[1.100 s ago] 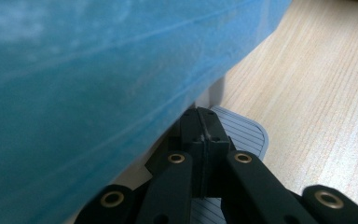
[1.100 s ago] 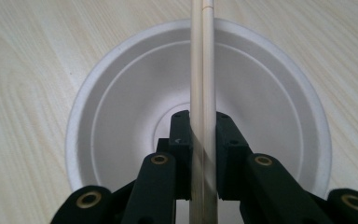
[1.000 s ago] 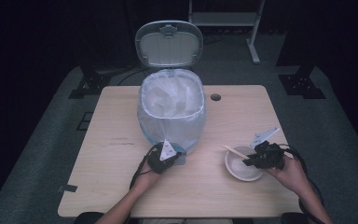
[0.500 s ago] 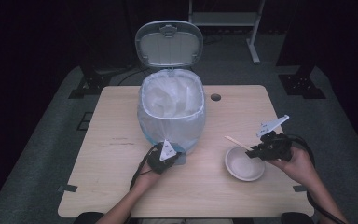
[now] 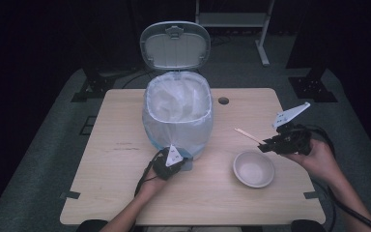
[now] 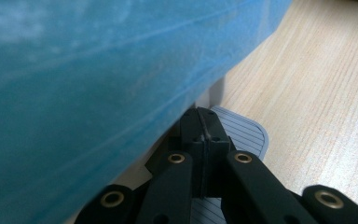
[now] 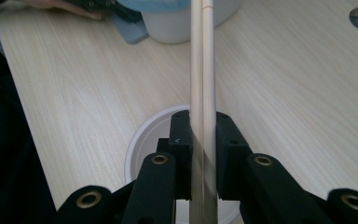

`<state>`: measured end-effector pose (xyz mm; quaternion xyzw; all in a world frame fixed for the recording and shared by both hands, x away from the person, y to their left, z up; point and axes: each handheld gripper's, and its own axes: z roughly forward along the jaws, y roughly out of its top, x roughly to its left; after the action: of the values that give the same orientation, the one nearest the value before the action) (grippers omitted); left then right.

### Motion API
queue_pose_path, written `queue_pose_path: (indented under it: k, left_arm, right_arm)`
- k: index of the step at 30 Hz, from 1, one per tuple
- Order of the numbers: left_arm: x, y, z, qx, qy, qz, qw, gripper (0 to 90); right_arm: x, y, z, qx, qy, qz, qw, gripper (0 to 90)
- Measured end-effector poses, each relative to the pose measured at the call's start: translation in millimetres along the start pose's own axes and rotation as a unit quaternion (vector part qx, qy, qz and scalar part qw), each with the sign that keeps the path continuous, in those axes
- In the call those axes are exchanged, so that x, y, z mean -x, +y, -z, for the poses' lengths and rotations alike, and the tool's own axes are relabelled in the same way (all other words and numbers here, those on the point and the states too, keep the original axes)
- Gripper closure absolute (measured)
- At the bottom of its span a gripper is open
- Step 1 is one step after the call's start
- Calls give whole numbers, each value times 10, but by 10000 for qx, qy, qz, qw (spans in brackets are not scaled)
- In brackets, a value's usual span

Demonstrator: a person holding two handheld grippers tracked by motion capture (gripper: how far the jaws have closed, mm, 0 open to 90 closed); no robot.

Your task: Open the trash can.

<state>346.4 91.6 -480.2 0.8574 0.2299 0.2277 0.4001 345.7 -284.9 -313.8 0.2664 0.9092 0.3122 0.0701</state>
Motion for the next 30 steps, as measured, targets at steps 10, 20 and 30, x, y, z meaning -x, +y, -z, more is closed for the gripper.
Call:
queue_pose_path:
  k: [10, 20, 30]
  left_arm:
    - [11, 1, -8, 74, 19, 73, 9999, 900]
    - [12, 0, -6, 38, -4, 83, 10000, 900]
    - [12, -1, -6, 32, 3, 80, 10000, 900]
  right_arm:
    - [33, 302, 245, 96, 16, 95, 9999, 788]
    - [55, 606, 363, 62, 5, 282, 9996, 788]
    - [37, 873, 511, 58, -77, 452, 9989, 788]
